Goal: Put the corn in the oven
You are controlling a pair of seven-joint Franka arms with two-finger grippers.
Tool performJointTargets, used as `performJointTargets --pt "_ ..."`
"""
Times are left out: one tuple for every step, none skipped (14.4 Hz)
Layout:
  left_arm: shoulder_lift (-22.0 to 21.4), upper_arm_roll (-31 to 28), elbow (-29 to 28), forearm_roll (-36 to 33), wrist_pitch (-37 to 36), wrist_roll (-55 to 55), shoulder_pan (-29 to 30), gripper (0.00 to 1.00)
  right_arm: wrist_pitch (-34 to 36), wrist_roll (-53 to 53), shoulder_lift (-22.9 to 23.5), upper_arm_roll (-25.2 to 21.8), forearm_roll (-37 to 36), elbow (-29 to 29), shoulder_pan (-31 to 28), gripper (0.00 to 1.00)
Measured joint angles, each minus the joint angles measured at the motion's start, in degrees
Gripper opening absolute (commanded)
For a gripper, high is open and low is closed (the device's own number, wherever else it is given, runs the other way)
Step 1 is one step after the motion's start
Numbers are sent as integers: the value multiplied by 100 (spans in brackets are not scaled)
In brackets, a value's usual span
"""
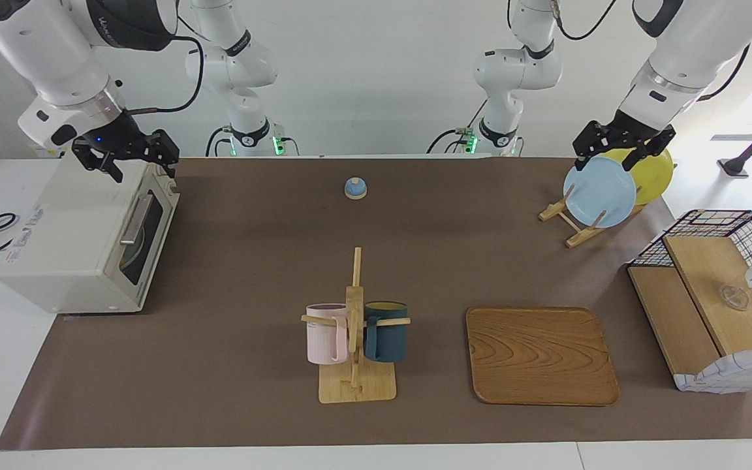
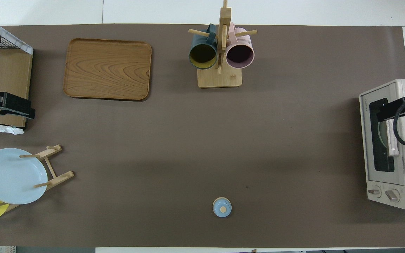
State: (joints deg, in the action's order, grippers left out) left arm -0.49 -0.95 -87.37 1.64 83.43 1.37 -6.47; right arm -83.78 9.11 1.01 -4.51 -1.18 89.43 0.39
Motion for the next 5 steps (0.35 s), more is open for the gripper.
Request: performJointTargets --pt "0 0 0 0 0 0 0 100 -5 -2 0 -14 0 1 0 100" --pt "0 0 0 0 0 0 0 100 -9 -4 0 -25 0 1 0 100" --pt "0 0 0 0 0 0 0 100 -12 -5 0 -32 0 1 0 100" --pt "0 0 0 0 0 0 0 100 -13 -6 0 -36 0 1 0 100" --pt "0 0 0 0 0 0 0 100 -14 -6 0 -37 0 1 0 100"
